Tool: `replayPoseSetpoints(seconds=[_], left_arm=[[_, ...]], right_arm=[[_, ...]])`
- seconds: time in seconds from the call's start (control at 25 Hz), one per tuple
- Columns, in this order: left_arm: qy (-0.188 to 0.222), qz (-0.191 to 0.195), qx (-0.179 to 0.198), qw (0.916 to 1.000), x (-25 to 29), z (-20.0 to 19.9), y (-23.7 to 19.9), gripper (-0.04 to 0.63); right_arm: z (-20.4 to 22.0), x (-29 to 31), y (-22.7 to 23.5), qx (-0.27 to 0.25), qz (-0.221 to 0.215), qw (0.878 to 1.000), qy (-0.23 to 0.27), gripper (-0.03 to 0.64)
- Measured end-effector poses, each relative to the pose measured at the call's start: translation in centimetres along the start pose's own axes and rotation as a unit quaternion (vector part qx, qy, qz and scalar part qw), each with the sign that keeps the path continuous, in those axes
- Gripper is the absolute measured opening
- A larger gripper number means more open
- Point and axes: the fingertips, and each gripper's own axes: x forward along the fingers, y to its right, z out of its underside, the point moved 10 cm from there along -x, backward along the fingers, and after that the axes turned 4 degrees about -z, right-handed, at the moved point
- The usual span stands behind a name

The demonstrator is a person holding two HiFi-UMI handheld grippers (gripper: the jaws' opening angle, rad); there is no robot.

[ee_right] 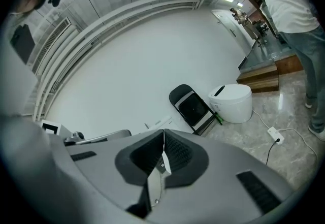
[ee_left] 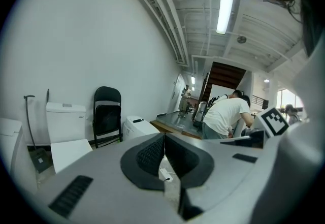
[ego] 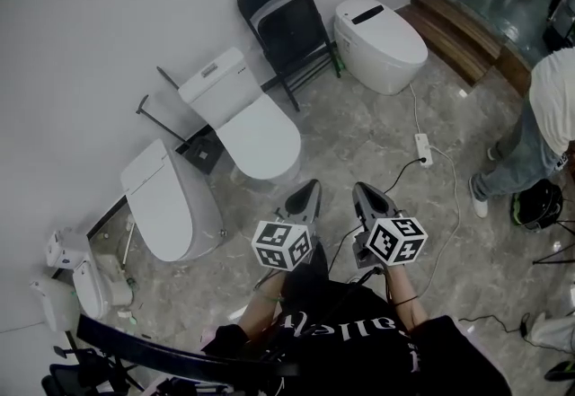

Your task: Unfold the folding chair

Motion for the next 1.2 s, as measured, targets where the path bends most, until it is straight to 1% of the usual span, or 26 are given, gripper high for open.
replayPoseSetpoints(seconds=[0.12, 0.36, 0.44, 0.56, 0.68, 0.92, 1.08, 1.2], left_arm=[[-0.002, 0.011, 0.01, 0.9999, 3.1, -2.4, -3.9, 0.005], [-0.011, 0.044, 0.026, 0.9986, 9.2, -7.8, -11.8, 0.005], [-0.012, 0.053, 0.025, 0.9982, 11.0, -9.2, -14.3, 0.005], [-0.011, 0.061, 0.011, 0.998, 13.4, -10.8, -17.3, 0.005], [-0.014, 0.063, -0.006, 0.9979, 15.4, -11.7, -19.4, 0.005], [-0.029, 0.065, -0.018, 0.9973, 19.4, -11.9, -21.5, 0.005], [-0.031, 0.052, -0.022, 0.9979, 23.1, -12.6, -23.0, 0.005], [-0.028, 0.034, -0.036, 0.9984, 26.9, -13.4, -24.3, 0.005]], right_arm=[[-1.5, 5.0, -0.1, -0.004, 0.004, 1.0, 0.001, 0.015], [-5.2, 15.0, -0.8, -0.003, 0.022, 0.999, 0.026, 0.015], [-6.1, 17.9, -0.9, -0.003, 0.033, 0.999, 0.034, 0.015], [-7.2, 21.0, -0.9, -0.002, 0.046, 0.998, 0.036, 0.015], [-8.1, 23.3, -0.6, -0.004, 0.054, 0.998, 0.028, 0.015], [-9.6, 27.2, 1.7, 0.003, 0.06, 0.998, 0.016, 0.015], [-11.6, 30.7, 4.7, 0.003, 0.051, 0.999, 0.01, 0.015], [-14.1, 33.8, 7.8, -0.003, 0.038, 0.999, 0.002, 0.015]])
